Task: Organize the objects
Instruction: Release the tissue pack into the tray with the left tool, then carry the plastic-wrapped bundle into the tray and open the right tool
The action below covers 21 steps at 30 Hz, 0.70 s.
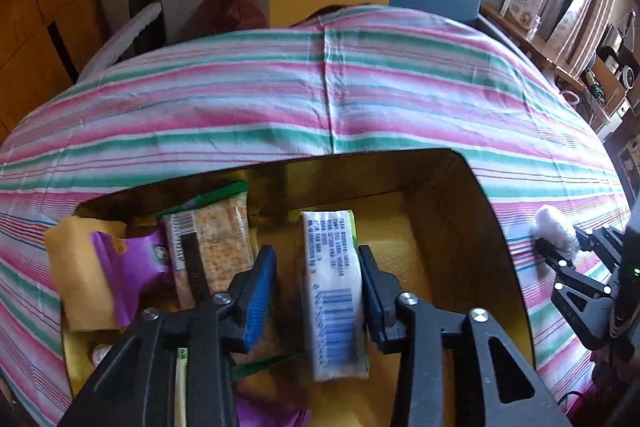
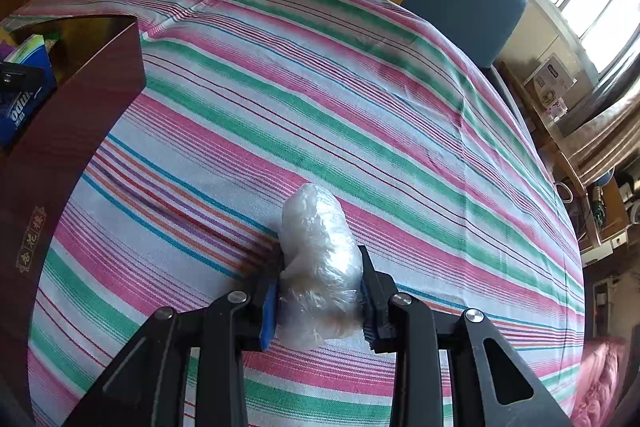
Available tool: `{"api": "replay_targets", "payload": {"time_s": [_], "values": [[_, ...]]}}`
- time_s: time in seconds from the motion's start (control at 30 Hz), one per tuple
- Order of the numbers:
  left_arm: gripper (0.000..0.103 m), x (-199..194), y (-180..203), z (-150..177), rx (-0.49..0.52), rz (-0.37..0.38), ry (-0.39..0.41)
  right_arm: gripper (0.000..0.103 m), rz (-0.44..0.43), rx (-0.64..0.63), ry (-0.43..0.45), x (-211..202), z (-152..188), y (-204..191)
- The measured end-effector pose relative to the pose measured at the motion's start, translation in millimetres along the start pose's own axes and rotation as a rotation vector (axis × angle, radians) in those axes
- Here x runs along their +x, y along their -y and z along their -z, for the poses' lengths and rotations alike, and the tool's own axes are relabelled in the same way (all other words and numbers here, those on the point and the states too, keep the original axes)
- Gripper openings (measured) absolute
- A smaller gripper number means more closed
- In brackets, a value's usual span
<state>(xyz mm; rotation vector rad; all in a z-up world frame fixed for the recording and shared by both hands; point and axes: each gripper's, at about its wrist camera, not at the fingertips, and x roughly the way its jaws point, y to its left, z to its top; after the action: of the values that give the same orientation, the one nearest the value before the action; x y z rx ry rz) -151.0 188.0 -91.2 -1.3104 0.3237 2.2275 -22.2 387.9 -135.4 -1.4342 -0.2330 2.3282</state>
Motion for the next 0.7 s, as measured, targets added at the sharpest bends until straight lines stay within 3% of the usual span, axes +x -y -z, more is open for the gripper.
{"api": "replay_targets", "payload": {"time_s": [0.33,0.6,0.7], "values": [[0.044,-91.6,-0.3,27.1,0.007,-0.045,0.207,0.033,0.004,0.005,0.007,-1.4,1.0,-2.2],[0.049,-137.9,-20.1,66.3,-0.057,-0.072,0.254,0.033,-0.002,0.043,-0.023,-3.5,1.6,1.0],[0.053,-147.4,-30.0,77.8,-0.074,-0.097,0.265,0.033,-0.040,0.119,-0.049,-12.6,-3.4,6.4]]}}
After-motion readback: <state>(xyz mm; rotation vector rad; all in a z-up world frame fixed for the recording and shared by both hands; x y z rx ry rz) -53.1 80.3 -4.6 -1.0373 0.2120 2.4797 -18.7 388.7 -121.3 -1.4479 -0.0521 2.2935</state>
